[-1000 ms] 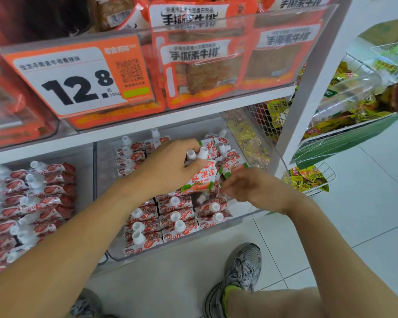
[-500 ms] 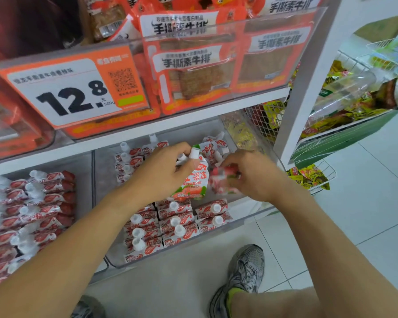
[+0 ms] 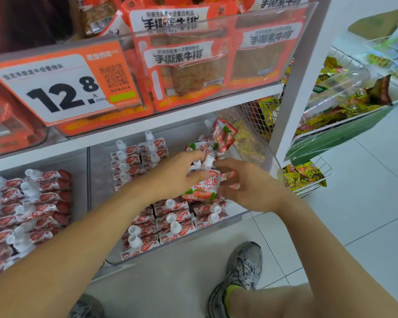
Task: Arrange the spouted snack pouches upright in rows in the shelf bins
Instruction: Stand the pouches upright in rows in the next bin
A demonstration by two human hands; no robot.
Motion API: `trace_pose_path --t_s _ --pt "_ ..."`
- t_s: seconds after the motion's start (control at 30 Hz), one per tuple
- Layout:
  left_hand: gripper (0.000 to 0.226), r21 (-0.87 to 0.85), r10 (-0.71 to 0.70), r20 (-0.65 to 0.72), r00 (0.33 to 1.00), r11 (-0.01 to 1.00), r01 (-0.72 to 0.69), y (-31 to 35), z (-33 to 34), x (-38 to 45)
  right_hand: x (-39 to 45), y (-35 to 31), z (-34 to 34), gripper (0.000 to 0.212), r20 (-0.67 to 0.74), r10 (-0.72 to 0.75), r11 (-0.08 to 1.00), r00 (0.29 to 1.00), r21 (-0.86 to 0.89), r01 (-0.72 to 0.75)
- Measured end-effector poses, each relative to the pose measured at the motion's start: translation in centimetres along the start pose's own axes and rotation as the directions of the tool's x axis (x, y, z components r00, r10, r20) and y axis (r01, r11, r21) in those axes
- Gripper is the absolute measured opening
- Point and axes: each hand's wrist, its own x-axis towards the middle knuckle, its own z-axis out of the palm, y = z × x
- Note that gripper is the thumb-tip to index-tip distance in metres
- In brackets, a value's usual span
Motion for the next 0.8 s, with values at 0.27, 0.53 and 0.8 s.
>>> trace_pose_path --t_s 0.27,0.53,0.8 --pt "0.019 -0.084 -0.084 0.09 0.992 0.992 0.092 -1.5 -1.9 1.7 1.9 -0.1 1.7 0.059 -0.235 0.033 0.998 0.971 0.061 -0.019" --pt "0.033 -0.074 -0.053 0.15 0.987 0.995 0.065 -0.7 -2.3 1.0 2.3 1.1 1.1 0.041 -0.23 -0.026 0.987 0.973 -0.162 -0.011" --pt "0.042 0.207 -0.016 0.028 0.999 0.978 0.01 0.0 -1.5 0.5 2.5 0.7 1.7 0.037 -0.235 0.016 0.986 0.972 -0.158 -0.054"
